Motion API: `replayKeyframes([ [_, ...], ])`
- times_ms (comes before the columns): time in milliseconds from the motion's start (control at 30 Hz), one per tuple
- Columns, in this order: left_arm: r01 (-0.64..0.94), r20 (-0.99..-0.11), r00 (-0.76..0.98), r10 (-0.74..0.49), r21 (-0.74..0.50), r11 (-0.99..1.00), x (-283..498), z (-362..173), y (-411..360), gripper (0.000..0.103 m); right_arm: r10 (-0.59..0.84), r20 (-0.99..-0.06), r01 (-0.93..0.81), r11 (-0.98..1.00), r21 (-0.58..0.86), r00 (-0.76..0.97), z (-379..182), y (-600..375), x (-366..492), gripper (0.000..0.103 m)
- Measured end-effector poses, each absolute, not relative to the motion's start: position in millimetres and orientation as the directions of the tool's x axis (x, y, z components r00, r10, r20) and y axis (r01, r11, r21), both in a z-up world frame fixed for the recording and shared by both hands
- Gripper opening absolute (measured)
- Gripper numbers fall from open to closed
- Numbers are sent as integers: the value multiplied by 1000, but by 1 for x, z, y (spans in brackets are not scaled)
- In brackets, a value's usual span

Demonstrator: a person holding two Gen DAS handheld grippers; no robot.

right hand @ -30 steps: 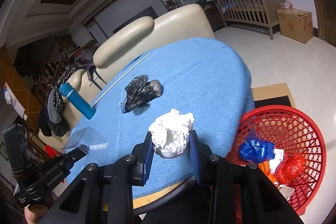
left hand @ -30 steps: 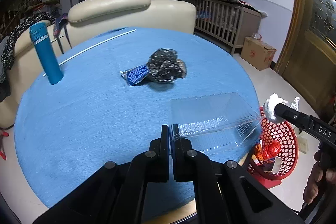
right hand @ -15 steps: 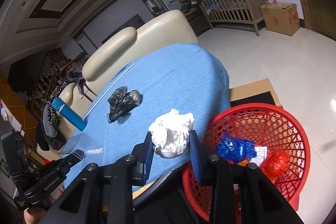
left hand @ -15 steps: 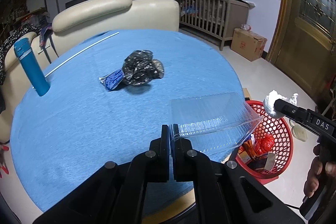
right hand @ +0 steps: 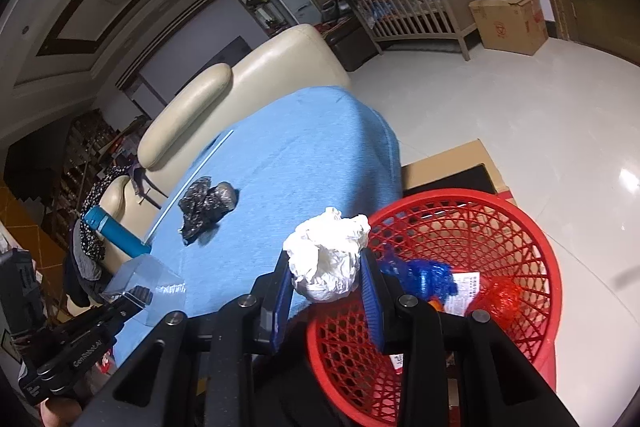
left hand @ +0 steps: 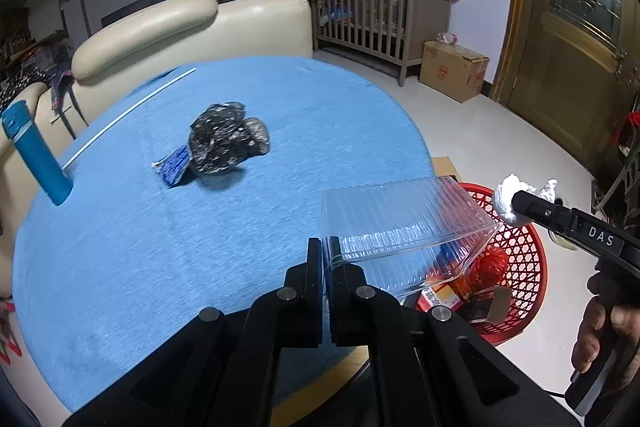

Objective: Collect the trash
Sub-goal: 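Carry the tissue and clear tray to the red basket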

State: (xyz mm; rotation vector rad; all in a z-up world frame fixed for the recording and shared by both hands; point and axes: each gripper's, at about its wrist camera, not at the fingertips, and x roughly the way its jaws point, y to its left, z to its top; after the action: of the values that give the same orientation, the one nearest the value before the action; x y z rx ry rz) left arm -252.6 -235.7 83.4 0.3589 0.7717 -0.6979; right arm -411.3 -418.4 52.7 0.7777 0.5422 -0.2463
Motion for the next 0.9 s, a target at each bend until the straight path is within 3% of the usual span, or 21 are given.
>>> replayKeyframes([
  [900, 813, -766, 398, -505, 39, 582, -279, 62, -313, 2, -66, -645, 546, 604, 581, 761, 0, -465, -442, 34],
])
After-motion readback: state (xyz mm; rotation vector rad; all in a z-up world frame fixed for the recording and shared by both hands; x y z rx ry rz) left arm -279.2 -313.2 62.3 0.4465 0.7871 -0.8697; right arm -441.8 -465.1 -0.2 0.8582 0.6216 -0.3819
